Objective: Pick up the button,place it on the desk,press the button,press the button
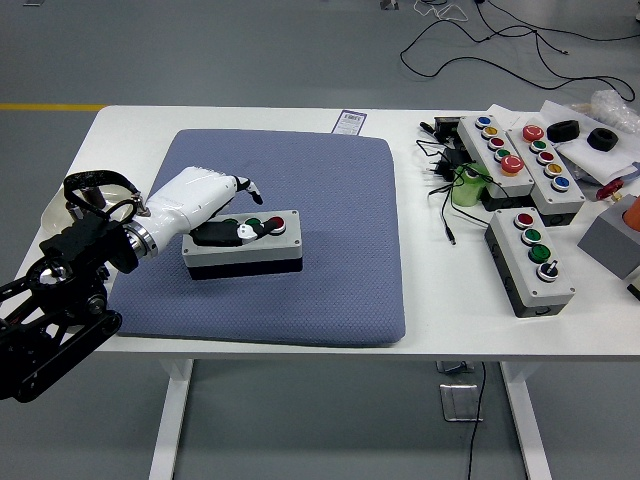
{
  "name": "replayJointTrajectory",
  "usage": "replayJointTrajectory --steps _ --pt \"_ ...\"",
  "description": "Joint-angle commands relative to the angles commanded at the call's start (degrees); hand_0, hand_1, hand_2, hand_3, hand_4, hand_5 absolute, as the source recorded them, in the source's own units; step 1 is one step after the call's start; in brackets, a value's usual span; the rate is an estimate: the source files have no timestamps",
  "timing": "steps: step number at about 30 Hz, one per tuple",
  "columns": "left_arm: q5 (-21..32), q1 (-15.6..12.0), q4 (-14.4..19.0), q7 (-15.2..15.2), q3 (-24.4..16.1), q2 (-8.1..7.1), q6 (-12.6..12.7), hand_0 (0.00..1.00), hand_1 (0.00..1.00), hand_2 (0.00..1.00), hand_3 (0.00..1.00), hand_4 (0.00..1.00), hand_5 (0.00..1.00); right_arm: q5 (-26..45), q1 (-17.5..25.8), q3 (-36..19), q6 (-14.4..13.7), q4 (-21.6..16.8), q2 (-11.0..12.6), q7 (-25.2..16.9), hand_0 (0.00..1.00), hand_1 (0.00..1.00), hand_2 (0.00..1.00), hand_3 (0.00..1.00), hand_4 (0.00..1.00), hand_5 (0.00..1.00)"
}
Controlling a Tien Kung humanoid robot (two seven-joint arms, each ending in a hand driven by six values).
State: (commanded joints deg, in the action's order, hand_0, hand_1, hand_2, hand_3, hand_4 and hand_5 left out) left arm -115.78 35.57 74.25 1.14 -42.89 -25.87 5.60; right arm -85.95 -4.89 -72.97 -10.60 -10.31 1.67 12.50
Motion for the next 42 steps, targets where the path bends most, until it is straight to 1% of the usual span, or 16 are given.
replayJointTrajectory --steps 4,12,20,24,28,32,38,40,42 --pt "-0.77 -0.45 0.21 0.17 0.1 -0.18 -0.61 0.002 0.002 0.002 0.615 0.799 0.998 0.17 -0.07 0.07 -0.01 0.0 0.0 0.01 0.673 0.658 0.674 0.624 0.31 0.173" --pt "-1.24 -0.75 -1.03 0.41 0.48 -0.31 -0.89 0.002 0.002 0.002 0.608 0.793 0.998 0.31 -0.08 0.29 0.0 0.0 0.02 0.04 0.673 0.658 0.674 0.624 0.31 0.173" --pt "-1.4 -0.77 -1.2 0.68 2.09 -0.32 -1.21 0.002 0.002 0.002 0.598 0.79 0.998 0.54 -0.04 0.59 -0.04 0.0 0.03 0.04 0.673 0.658 0.674 0.624 0.31 0.173" --pt "-1.59 -0.48 -1.7 0.96 3.1 -0.2 -2.14 0.002 0.002 0.002 0.596 0.793 0.998 0.51 -0.08 0.61 -0.04 0.0 0.02 0.05 0.673 0.658 0.674 0.624 0.31 0.173" --pt "-1.83 -0.3 -1.99 1.1 3.74 -0.24 -2.47 0.002 0.002 0.002 0.589 0.791 0.998 0.64 -0.09 0.63 -0.07 0.0 -0.02 0.06 0.673 0.658 0.674 0.624 0.31 0.173" --pt "-1.32 -0.3 -1.57 0.96 3.5 -0.17 -1.63 0.002 0.002 0.002 0.589 0.791 0.998 0.54 -0.1 0.5 -0.07 0.0 -0.07 0.1 0.673 0.658 0.674 0.624 0.31 0.173" --pt "0.49 0.11 0.53 0.39 2.99 0.16 1.5 0.002 0.002 0.002 0.593 0.791 0.998 0.41 0.02 0.28 -0.08 0.0 -0.05 0.11 0.673 0.658 0.674 0.624 0.31 0.173" --pt "0.8 0.49 0.79 0.29 3.24 0.48 1.92 0.002 0.002 0.002 0.596 0.789 0.998 0.35 0.07 0.24 -0.1 0.0 -0.07 0.13 0.673 0.658 0.674 0.624 0.31 0.173" --pt "0.97 1.1 0.49 0.24 3.87 0.85 1.8 0.002 0.002 0.002 0.596 0.789 0.998 0.27 0.1 0.22 -0.1 0.0 -0.08 0.16 0.673 0.658 0.674 0.624 0.31 0.173"
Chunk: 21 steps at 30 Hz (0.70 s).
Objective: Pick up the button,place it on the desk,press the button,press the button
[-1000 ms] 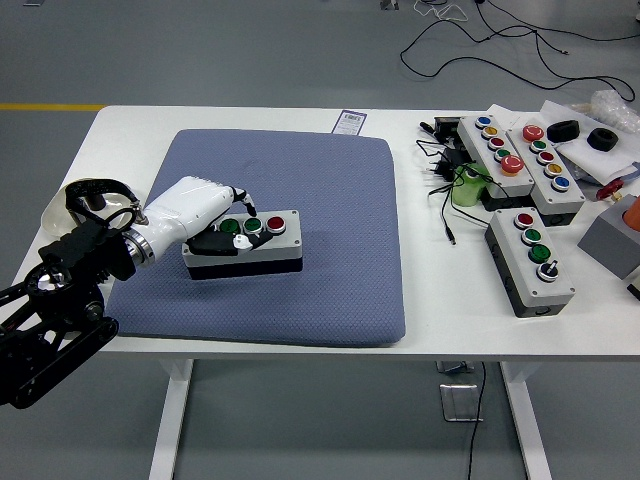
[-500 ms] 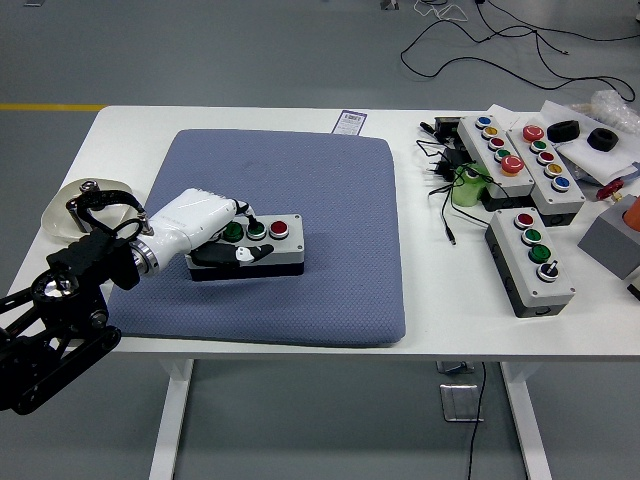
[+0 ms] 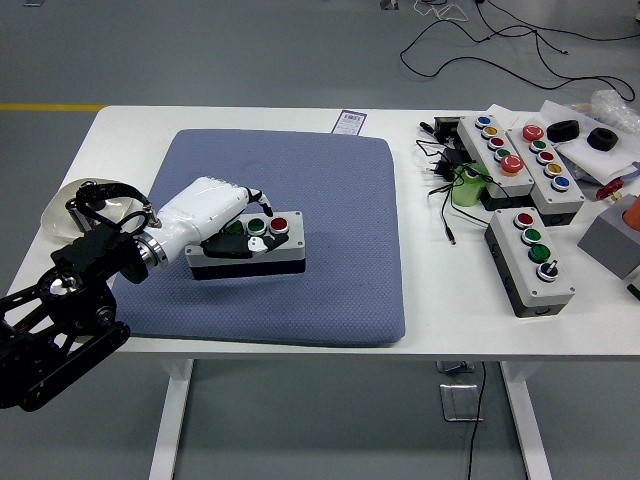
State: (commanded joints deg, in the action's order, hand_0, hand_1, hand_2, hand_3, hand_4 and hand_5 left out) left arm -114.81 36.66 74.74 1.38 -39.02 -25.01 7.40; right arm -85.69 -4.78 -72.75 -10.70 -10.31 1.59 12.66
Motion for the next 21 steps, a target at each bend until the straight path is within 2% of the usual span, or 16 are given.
replayJointTrajectory --steps 8,16,21 --pt "-0.32 1.29 -1.69 0.11 2.01 1.12 -0.4 0.002 0.002 0.002 0.598 0.788 0.998 0.54 0.11 0.55 -0.1 0.0 0.06 -0.06 0.673 0.658 0.674 0.624 0.31 0.173" --pt "-0.02 2.03 -5.32 0.11 2.13 2.59 -1.15 0.002 0.002 0.002 0.598 0.787 0.998 0.8 0.07 0.92 -0.11 0.0 0.07 -0.13 0.673 0.658 0.674 0.624 0.31 0.173" --pt "-0.08 2.28 -5.96 0.19 2.4 2.66 -2.27 0.002 0.002 0.002 0.599 0.785 0.998 0.81 -0.02 0.89 -0.12 0.0 0.11 -0.17 0.673 0.658 0.674 0.624 0.31 0.173"
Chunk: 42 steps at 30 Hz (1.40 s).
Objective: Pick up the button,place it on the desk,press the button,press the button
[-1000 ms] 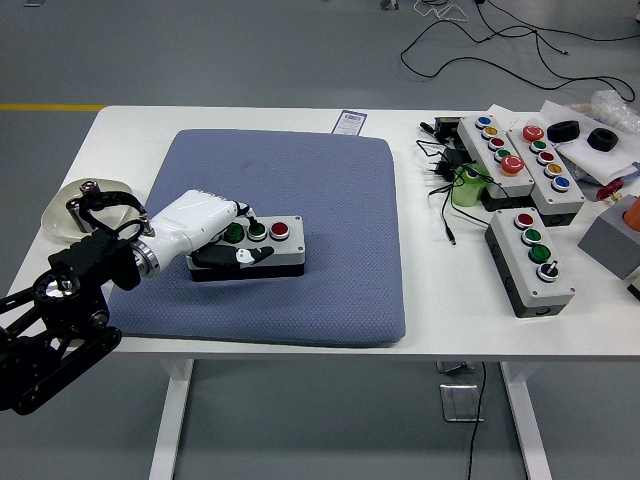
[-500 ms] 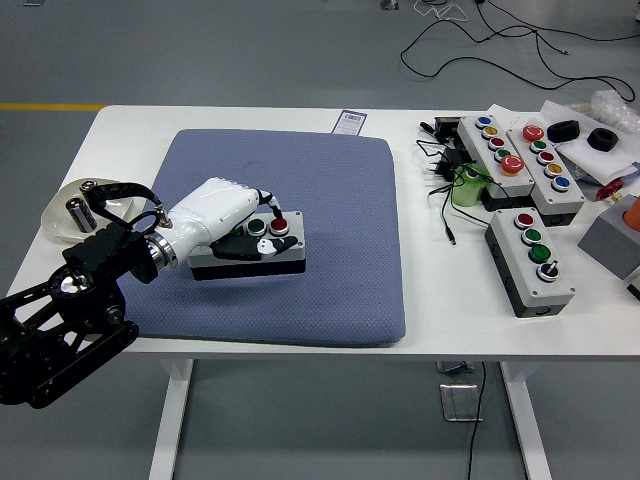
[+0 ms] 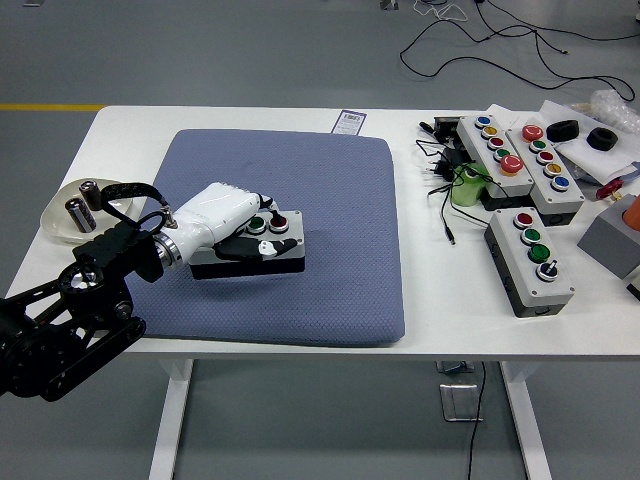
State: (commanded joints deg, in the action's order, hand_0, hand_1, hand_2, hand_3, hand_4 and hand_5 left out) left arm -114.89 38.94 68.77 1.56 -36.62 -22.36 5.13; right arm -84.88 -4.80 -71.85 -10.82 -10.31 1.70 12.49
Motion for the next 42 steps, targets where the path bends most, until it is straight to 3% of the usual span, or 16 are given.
replayJointTrajectory --steps 8,12,15,17,18,19,23,24,29,30,35,36,39,41,42 --pt "-0.06 0.35 -0.64 0.35 1.02 -0.32 -1.98 0.002 0.002 0.002 0.6 0.784 0.998 -0.12 -0.1 -0.01 -0.02 0.0 0.01 0.02 0.673 0.658 0.674 0.624 0.31 0.173" --pt "-0.31 0.25 0.0 0.51 0.04 -0.51 -1.29 0.002 0.002 0.002 0.605 0.783 0.998 0.02 -0.02 0.12 -0.05 0.0 0.06 0.0 0.673 0.658 0.674 0.624 0.31 0.173" --pt "0.02 -0.07 1.3 0.98 -1.68 -0.58 0.72 0.002 0.002 0.002 0.605 0.783 0.998 -0.4 -0.04 -0.13 -0.03 0.0 0.01 0.09 0.673 0.658 0.674 0.624 0.31 0.173" --pt "0.41 -0.67 2.6 1.62 -3.47 -0.64 3.46 0.002 0.002 0.002 0.605 0.783 0.998 -0.58 -0.09 -0.21 -0.03 0.0 0.01 0.08 0.673 0.658 0.674 0.624 0.31 0.173" --pt "0.83 -1.1 3.25 2.01 -4.52 -0.65 4.38 0.002 0.002 0.035 0.715 0.778 0.998 -0.62 -0.11 -0.28 -0.03 0.0 0.01 0.07 0.673 0.658 0.674 0.624 0.31 0.173" --pt "1.4 -1.55 3.9 2.3 -5.66 -0.68 5.24 0.002 0.002 0.035 0.715 0.778 0.998 -0.71 -0.13 -0.4 -0.04 0.0 0.01 0.06 0.673 0.658 0.674 0.624 0.31 0.173" --pt "5.57 -3.87 6.18 1.63 -11.53 -0.71 6.84 0.002 0.002 0.035 0.715 0.778 0.998 -0.94 -0.32 -0.58 -0.07 0.0 0.07 -0.03 0.673 0.658 0.674 0.624 0.31 0.173" --pt "7.08 -4.6 6.64 0.51 -13.22 -0.63 7.71 0.144 0.274 0.329 0.793 0.764 0.998 -0.91 -0.36 -0.58 -0.09 0.0 0.08 -0.06 0.673 0.658 0.674 0.624 0.31 0.173" --pt "13.73 -7.11 7.94 -4.27 -21.02 -0.52 11.13 0.144 0.274 0.329 0.793 0.764 0.998 -1.06 -0.64 -0.75 -0.13 0.0 0.17 -0.17 0.673 0.658 0.674 0.624 0.31 0.173" --pt "15.08 -7.54 7.98 -5.05 -22.38 -0.49 11.63 0.465 0.627 0.666 0.828 0.756 0.998 -1.18 -0.71 -0.83 -0.13 0.0 0.18 -0.18 0.673 0.658 0.674 0.624 0.31 0.173" --pt "24.54 -10.34 7.41 -8.06 -30.17 0.04 11.91 0.465 0.627 0.666 0.828 0.756 0.998 -2.77 -0.98 -1.87 -0.01 0.0 0.2 -0.15 0.673 0.658 0.674 0.624 0.31 0.173" --pt "26.41 -11.27 7.24 -8.64 -31.79 0.23 11.56 0.648 0.76 0.814 0.849 0.75 0.998 -2.9 -1.01 -2.03 -0.01 0.0 0.23 -0.18 0.673 0.658 0.674 0.624 0.31 0.173" --pt "33.59 -12.91 6.12 -8.82 -37.25 0.9 9.63 0.648 0.76 0.814 0.849 0.75 0.998 -3.17 -0.94 -2.46 -0.03 0.0 0.29 -0.24 0.673 0.658 0.674 0.624 0.31 0.173" --pt "35.03 -12.92 4.23 -8.03 -40.39 1.32 8.16 0.648 0.76 0.814 0.849 0.75 0.998 -3.59 -0.89 -2.84 0.0 0.0 0.3 -0.22 0.673 0.658 0.674 0.624 0.31 0.173" --pt "35.65 -12.84 3.18 -7.68 -41.69 1.4 7.49 0.746 0.827 0.888 0.857 0.747 0.998 -3.87 -0.88 -3.03 0.02 0.0 0.3 -0.19 0.673 0.658 0.674 0.624 0.31 0.173"
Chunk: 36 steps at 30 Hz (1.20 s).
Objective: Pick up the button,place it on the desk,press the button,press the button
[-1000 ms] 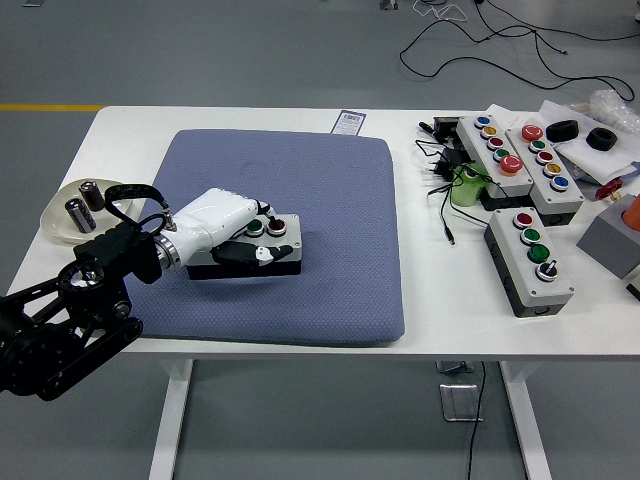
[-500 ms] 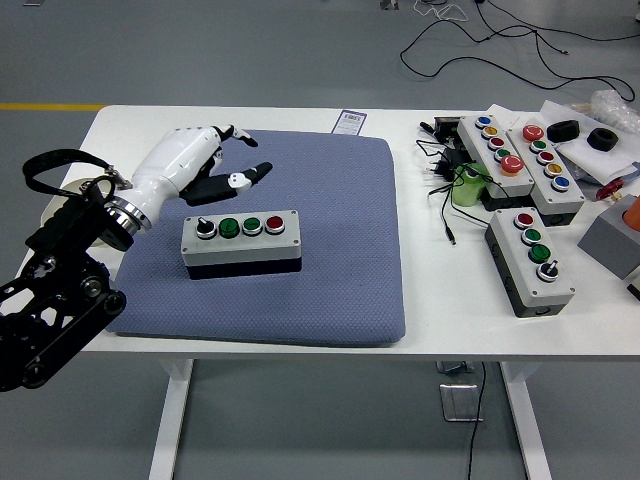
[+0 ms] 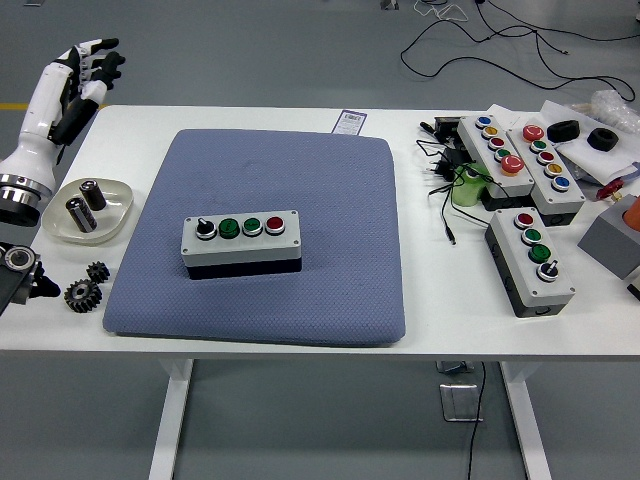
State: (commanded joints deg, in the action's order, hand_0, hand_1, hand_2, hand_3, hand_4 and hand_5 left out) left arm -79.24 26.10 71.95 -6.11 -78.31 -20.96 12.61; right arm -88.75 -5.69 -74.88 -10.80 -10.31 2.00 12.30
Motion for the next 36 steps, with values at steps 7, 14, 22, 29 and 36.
replayJointTrajectory --steps 7,14,22,29,36 --pt "3.26 -1.04 -4.09 0.4 -5.74 -0.15 -4.17 0.781 0.851 0.949 0.858 0.748 0.998 -0.62 0.46 -0.47 0.09 0.0 -0.06 0.17 0.673 0.658 0.674 0.624 0.31 0.173" --pt "2.63 -4.6 -4.86 1.08 -11.56 0.59 -6.63 0.791 0.855 0.96 0.874 0.748 0.998 -0.5 1.04 -0.88 0.06 0.0 -0.14 0.13 0.673 0.658 0.674 0.624 0.31 0.173" --pt "2.77 -6.66 -3.97 0.85 -16.37 3.46 -9.09 0.791 0.857 0.941 0.874 0.742 0.998 -0.18 1.6 -1.1 0.1 0.0 -0.47 0.13 0.673 0.658 0.674 0.624 0.31 0.173" --pt "5.47 -7.22 -3.84 0.97 -16.21 4.05 -11.24 0.791 0.857 0.936 0.877 0.74 0.998 0.2 1.44 -1.25 0.08 0.0 -0.53 -0.12 0.673 0.658 0.674 0.624 0.31 0.173" --pt "12.69 -7.85 -3.7 1.83 -15.67 4.12 -15.51 0.8 0.86 0.915 0.88 0.744 0.998 0.46 1.08 -1.12 0.03 0.0 -0.52 -0.14 0.673 0.658 0.674 0.624 0.31 0.173"
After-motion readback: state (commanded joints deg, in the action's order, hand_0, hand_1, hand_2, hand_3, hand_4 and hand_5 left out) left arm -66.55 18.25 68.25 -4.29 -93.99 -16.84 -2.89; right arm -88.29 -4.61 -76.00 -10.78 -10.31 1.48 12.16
